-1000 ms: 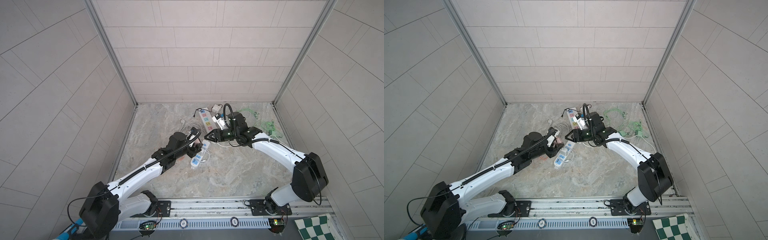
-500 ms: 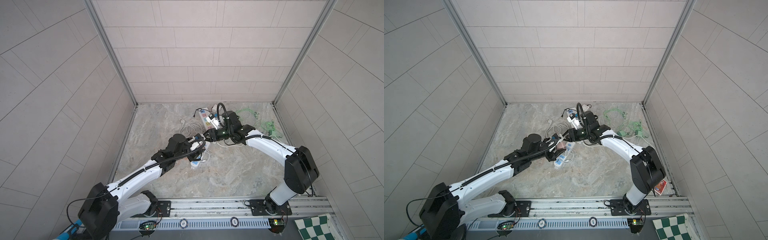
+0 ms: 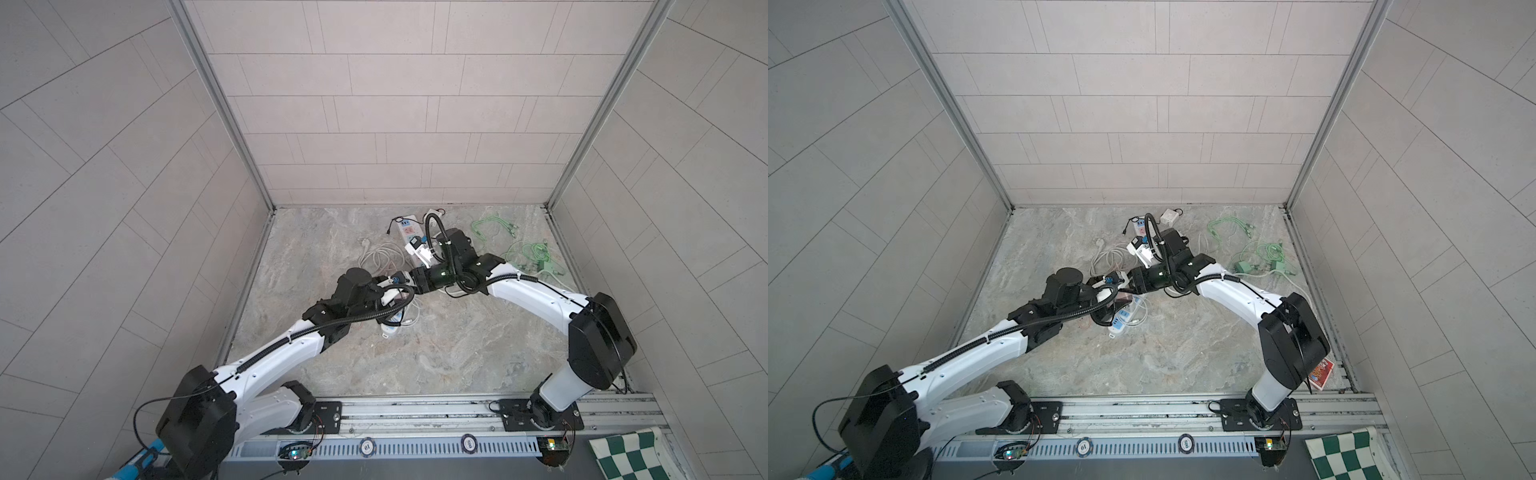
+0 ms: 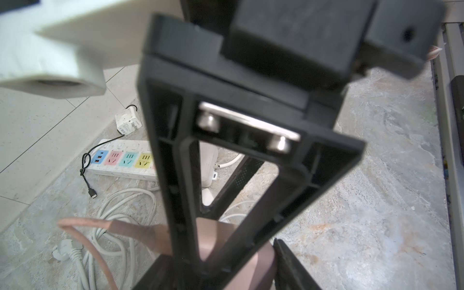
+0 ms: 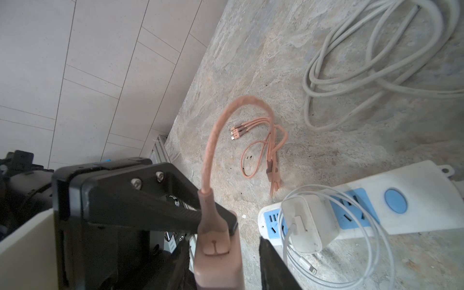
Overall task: Insert the plug
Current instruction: 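Close the right gripper on the pink charger held by the left gripper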
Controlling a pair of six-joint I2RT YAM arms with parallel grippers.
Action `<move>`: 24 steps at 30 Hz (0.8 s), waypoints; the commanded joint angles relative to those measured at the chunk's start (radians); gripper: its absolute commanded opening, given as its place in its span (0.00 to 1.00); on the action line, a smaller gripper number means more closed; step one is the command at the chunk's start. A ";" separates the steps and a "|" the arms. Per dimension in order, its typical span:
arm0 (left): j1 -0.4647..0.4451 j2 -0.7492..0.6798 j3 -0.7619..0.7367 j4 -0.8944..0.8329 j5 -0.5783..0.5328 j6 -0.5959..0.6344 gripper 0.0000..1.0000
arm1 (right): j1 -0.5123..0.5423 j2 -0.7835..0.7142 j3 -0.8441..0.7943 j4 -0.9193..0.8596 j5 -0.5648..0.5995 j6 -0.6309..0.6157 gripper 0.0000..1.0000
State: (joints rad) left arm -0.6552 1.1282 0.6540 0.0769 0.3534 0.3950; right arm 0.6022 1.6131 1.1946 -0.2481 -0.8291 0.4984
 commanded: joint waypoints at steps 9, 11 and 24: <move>-0.017 0.002 0.021 0.008 0.023 0.025 0.37 | 0.010 0.012 0.016 0.003 -0.009 -0.012 0.43; -0.019 0.001 0.020 0.009 0.018 0.025 0.37 | 0.011 0.020 0.023 0.014 -0.022 -0.006 0.40; -0.020 -0.004 0.015 0.034 -0.051 -0.039 0.59 | 0.021 0.026 0.037 -0.012 0.034 -0.038 0.08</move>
State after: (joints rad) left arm -0.6701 1.1347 0.6540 0.0650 0.3431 0.3935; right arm 0.6163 1.6382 1.1984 -0.2443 -0.8276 0.4713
